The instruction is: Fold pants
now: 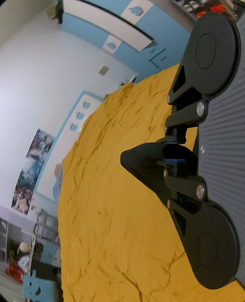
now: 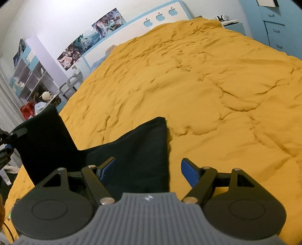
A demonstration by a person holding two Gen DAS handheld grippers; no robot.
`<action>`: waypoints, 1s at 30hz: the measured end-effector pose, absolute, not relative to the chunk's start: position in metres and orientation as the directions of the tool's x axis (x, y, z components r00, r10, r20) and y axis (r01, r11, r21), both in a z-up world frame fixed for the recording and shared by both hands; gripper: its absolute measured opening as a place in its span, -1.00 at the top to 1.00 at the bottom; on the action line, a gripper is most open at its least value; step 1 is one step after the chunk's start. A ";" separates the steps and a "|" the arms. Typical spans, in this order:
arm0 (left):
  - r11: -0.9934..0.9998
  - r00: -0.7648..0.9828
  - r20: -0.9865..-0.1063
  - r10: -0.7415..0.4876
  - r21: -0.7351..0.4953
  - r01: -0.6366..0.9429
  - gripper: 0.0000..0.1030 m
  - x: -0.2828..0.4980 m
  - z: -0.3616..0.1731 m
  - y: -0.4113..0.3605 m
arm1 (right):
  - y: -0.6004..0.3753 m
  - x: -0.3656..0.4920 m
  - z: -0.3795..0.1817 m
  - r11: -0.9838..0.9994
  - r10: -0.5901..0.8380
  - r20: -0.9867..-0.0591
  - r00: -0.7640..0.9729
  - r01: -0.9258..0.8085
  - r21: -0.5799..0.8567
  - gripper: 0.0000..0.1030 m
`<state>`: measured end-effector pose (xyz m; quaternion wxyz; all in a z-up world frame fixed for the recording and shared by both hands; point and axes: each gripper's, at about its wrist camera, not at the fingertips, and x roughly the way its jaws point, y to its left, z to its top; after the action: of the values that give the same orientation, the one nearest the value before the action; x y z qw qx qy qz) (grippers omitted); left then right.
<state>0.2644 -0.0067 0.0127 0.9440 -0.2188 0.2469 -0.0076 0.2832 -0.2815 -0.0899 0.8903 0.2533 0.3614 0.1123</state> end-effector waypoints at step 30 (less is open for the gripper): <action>0.899 0.576 -0.697 -0.428 -0.395 0.189 0.08 0.282 -0.091 -0.148 | -0.328 0.286 -0.090 0.820 0.299 -0.617 0.728 0.135 0.557 -0.39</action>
<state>0.2817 -0.1484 -0.0913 0.8765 -0.1401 0.4256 -0.1758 0.2860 -0.3280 -0.0901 0.8808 0.2967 0.3660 0.0465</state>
